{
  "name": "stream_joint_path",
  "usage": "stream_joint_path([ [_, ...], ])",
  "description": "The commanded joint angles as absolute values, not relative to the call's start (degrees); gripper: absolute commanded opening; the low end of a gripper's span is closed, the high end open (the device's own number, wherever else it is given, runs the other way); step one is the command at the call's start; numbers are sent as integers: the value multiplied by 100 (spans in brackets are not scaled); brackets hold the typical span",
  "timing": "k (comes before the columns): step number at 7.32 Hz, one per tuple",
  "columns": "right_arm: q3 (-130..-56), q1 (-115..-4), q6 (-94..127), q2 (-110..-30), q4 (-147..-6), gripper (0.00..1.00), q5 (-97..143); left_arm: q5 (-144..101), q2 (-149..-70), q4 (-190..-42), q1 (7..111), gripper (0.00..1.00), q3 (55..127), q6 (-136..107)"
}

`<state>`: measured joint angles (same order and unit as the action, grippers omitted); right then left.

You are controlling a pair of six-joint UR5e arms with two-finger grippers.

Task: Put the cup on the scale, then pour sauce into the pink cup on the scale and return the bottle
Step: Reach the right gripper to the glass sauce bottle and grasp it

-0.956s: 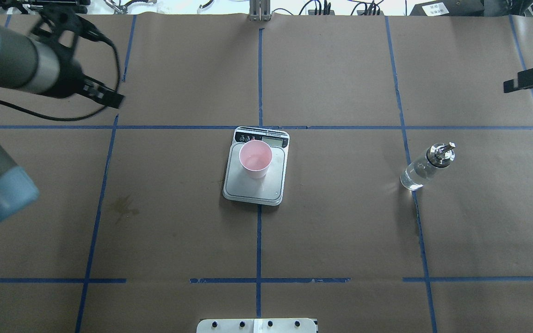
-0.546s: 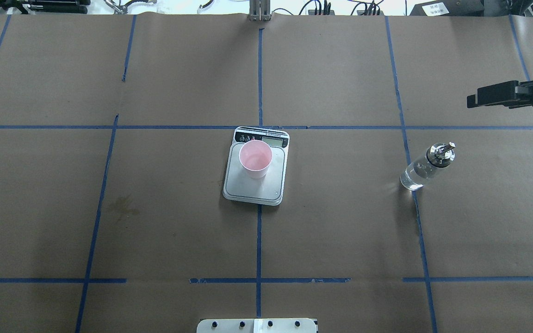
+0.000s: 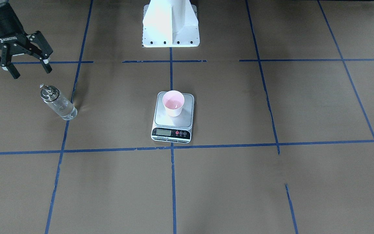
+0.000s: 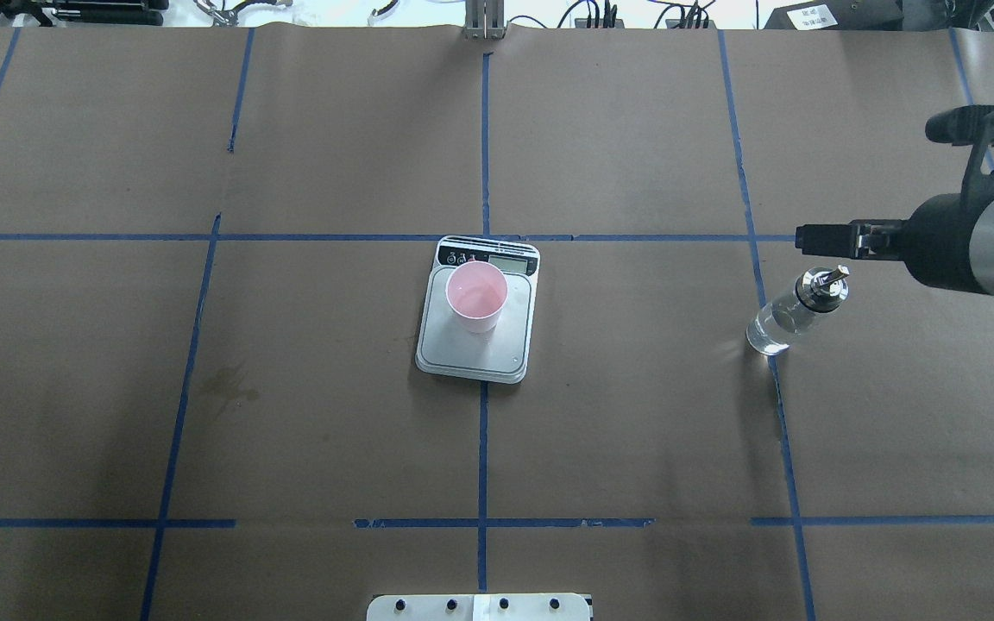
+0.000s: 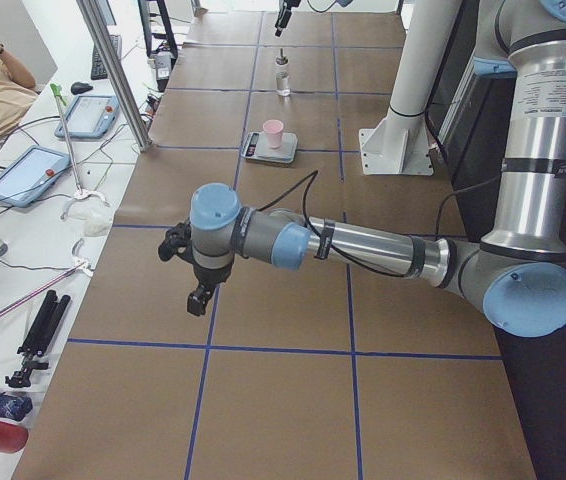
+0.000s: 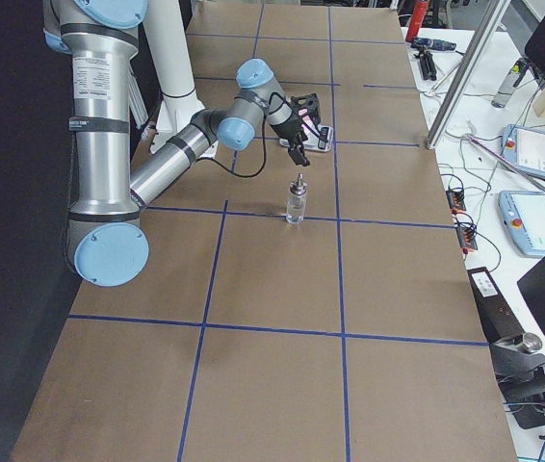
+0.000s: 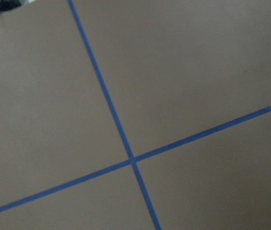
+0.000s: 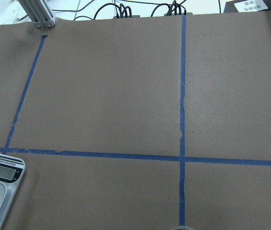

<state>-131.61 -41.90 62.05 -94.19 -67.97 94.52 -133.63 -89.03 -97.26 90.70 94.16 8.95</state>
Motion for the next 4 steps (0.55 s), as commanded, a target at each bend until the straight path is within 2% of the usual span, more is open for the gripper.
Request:
stream_joint_path([
  [1, -13201, -3405, 6390, -10541, -5369, 100, 8276, -13403, -8587, -9721, 9132, 100, 9518, 905],
  [2, -13184, -3045, 6433, -10799, -5031, 100, 7766, -13403, -8596, -9721, 9132, 100, 9527, 897],
  [4, -12773, -2237, 6827, -10802, -4931, 100, 6442, -13412, -8605, -9721, 9132, 100, 9554, 888],
])
